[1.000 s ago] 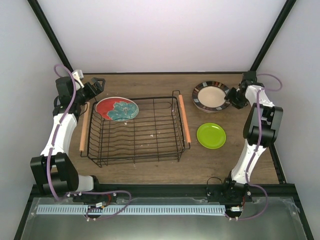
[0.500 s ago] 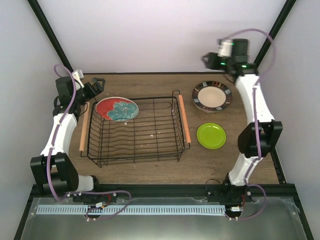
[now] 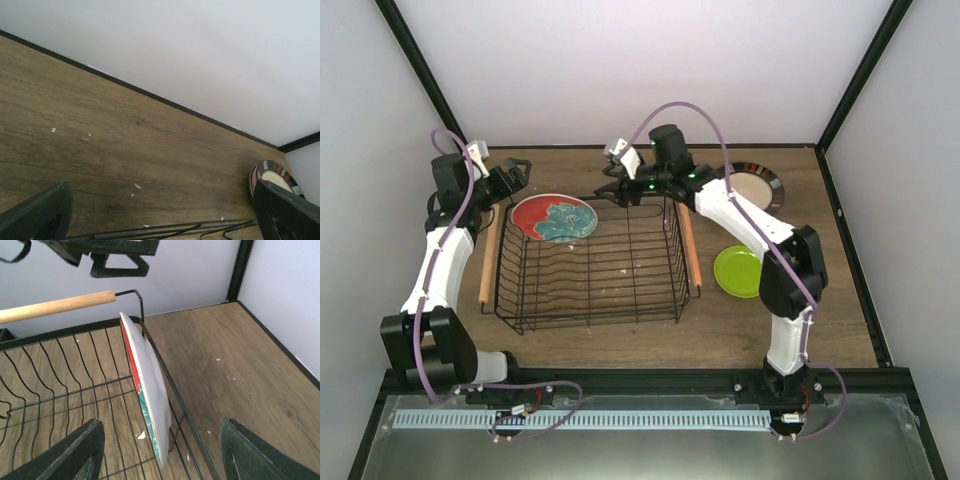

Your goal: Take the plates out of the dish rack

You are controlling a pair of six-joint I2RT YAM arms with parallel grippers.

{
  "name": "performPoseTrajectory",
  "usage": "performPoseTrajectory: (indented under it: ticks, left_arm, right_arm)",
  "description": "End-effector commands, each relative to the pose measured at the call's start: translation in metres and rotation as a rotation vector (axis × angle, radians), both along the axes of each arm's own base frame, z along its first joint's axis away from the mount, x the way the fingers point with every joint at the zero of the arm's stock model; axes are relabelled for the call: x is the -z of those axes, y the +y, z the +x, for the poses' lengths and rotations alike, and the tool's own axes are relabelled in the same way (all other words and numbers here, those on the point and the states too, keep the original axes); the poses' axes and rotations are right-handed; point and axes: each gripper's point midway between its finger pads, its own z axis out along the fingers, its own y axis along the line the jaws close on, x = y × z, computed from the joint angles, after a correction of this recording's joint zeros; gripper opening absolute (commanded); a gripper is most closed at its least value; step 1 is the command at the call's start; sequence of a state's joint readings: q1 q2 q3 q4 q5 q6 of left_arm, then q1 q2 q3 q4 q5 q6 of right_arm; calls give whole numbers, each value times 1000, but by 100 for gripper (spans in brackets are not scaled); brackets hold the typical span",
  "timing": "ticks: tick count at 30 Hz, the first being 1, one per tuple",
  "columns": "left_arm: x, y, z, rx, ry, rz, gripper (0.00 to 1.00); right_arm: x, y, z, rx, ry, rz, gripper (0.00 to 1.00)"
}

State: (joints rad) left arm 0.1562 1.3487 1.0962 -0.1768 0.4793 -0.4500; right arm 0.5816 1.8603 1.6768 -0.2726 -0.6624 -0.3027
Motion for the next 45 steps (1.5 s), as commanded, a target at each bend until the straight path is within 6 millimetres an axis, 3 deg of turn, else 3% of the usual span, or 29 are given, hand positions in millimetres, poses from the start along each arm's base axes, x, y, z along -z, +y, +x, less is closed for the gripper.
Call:
performPoseTrajectory:
  ticks: [1, 4, 9, 17, 26, 33, 37, 40, 45]
  left_arm:
    - [-21, 3, -8, 7, -48, 113, 100]
    - [-18, 8, -13, 16, -23, 212, 100]
    - [-21, 17, -24, 39, -2, 384, 100]
    - [-12, 17, -44, 92, 37, 476, 100]
    - [-6, 14, -47, 102, 45, 465, 100]
    - [-7, 14, -44, 100, 37, 456, 100]
    - [-4, 13, -43, 101, 41, 444, 100]
    - [0, 12, -42, 105, 47, 430, 100]
    - [0, 10, -40, 108, 44, 417, 100]
  right_arm:
    - [-16, 42, -9, -129, -141, 30, 65]
    - [3, 64, -11, -160, -134, -4, 64]
    - [16, 85, -11, -164, -136, -10, 63]
    - [36, 100, 3, -123, -132, -33, 58]
    - [57, 113, 13, -93, -148, -35, 48]
    - [53, 121, 7, -113, -175, -10, 24]
    - [40, 117, 2, -114, -217, 24, 6]
    - [28, 116, -1, -115, -238, 45, 1]
    - [4, 113, -3, -110, -285, 76, 1]
